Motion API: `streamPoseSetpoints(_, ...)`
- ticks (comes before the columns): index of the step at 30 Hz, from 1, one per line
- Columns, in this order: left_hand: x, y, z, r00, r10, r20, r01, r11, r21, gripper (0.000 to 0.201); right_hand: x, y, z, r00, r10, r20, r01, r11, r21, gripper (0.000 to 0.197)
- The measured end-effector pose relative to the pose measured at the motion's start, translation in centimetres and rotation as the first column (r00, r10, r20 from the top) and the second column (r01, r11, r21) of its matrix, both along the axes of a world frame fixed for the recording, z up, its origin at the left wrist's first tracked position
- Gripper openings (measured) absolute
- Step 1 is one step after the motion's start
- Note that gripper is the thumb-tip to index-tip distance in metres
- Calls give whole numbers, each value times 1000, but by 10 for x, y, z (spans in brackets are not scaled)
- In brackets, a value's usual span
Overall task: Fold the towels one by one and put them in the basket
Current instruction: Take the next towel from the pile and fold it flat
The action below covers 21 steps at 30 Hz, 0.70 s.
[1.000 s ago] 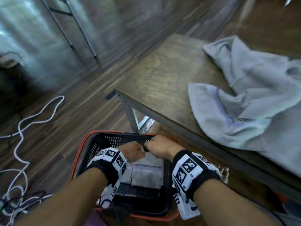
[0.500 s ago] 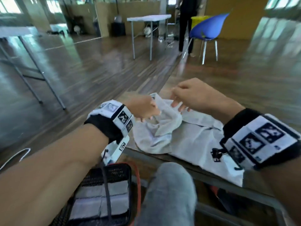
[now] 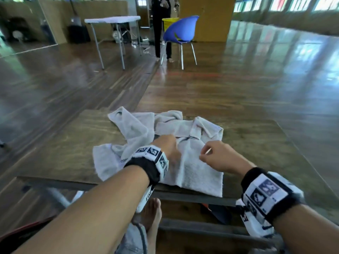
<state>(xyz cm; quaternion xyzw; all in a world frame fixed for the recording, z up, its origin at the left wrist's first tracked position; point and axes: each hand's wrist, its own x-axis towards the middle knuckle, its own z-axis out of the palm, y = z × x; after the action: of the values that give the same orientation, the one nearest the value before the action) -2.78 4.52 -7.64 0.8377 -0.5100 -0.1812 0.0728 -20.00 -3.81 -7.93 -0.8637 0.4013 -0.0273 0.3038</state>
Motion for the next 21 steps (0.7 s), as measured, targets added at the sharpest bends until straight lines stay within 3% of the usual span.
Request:
streamPoseSetpoints(3, 10, -21, -26, 998, 49, 30, -44, 988, -149, 19, 1, -11, -21, 1000, -16, -9, 16, 1000, 7, 13)
streamPoseSetpoints(8, 21, -57, -48, 998, 13, 55, -6, 991, -131, 39, 12, -35, -34, 1000, -15, 9, 15, 999, -40, 13)
streamPoseSetpoints(11, 23, -70, -59, 988, 50, 145, -16, 974, -226, 18, 18, -48, -37, 998, -40, 54, 41, 999, -28, 12)
streamPoseSetpoints(13, 23, -76, -60, 979, 92, 180, -46, 968, -246, 22, 23, -56, -36, 995, -57, 83, 58, 998, -13, 13)
streamPoseSetpoints(17, 21, -93, -45, 983, 169, 71, -135, 931, -340, 20, 27, -68, -32, 981, -112, 156, 113, 994, 3, 16)
streamPoseSetpoints(21, 21, -103, -33, 986, 150, -72, -166, 905, -391, 20, 22, -76, -33, 977, -153, 151, 155, 988, -4, 19)
